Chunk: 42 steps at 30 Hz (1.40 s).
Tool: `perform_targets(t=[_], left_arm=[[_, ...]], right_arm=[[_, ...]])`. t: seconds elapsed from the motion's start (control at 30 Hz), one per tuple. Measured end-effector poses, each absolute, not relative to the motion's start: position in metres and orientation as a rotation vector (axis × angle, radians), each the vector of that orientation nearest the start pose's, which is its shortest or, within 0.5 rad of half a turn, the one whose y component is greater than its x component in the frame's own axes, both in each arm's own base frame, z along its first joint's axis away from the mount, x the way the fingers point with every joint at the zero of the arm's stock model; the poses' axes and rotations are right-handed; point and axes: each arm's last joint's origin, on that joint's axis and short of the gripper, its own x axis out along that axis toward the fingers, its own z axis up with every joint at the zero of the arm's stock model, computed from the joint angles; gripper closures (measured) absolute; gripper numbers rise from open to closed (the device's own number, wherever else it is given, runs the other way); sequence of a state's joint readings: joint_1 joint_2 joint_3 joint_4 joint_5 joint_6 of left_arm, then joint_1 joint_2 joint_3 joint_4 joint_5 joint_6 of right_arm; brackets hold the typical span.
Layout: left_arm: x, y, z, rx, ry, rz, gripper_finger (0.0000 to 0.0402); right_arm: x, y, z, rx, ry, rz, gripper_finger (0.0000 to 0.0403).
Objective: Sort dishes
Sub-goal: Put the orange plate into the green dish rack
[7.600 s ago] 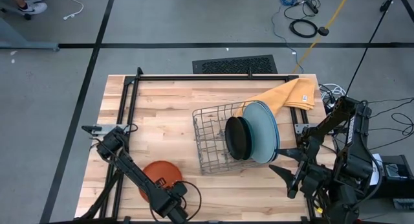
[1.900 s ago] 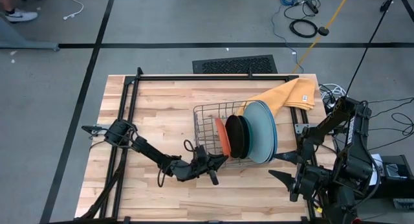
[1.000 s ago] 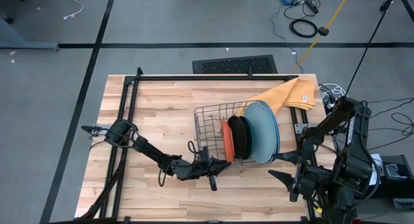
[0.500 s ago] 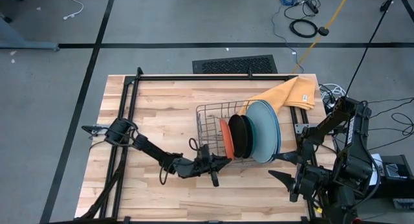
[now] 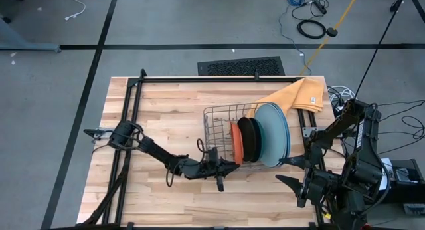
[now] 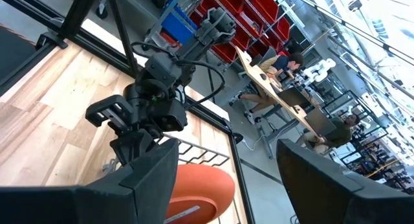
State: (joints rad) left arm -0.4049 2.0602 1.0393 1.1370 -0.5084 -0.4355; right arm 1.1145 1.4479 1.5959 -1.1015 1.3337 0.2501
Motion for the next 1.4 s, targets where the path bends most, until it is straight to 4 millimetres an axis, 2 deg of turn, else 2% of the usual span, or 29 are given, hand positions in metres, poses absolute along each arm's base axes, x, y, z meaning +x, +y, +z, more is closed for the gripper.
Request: perform_targets(t=[0.23, 0.43, 0.53, 0.77, 0.97, 1.2, 1.4], left_arm=[[0.385, -0.148, 0.185, -0.514, -0.173, 0.076, 0.0401], [0.38, -0.142, 0.209, -0.555, -0.202, 0.141, 0.0401], [0.378, -0.139, 0.215, -0.58, -0.175, 0.204, 0.0401], [0.377, -0.137, 0.22, -0.628, -0.178, 0.22, 0.0401], [0.371, -0.132, 0.241, -0.693, -0.191, 0.231, 0.0401], [0.371, -0.13, 0.238, -0.719, -0.074, 0.33, 0.0401], [0.375, -0.132, 0.243, -0.695, -0.012, 0.356, 0.0401]], right_arm=[[0.142, 0.225, 0.4, -0.65, 0.292, -0.237, 0.0149], [0.142, 0.225, 0.4, -0.65, 0.292, -0.239, 0.0149], [0.142, 0.225, 0.4, -0.65, 0.292, -0.239, 0.0149], [0.142, 0.225, 0.4, -0.65, 0.292, -0.239, 0.0149], [0.142, 0.225, 0.4, -0.65, 0.292, -0.239, 0.0149], [0.142, 0.225, 0.4, -0.651, 0.292, -0.239, 0.0149], [0.142, 0.225, 0.4, -0.652, 0.293, -0.239, 0.0149]])
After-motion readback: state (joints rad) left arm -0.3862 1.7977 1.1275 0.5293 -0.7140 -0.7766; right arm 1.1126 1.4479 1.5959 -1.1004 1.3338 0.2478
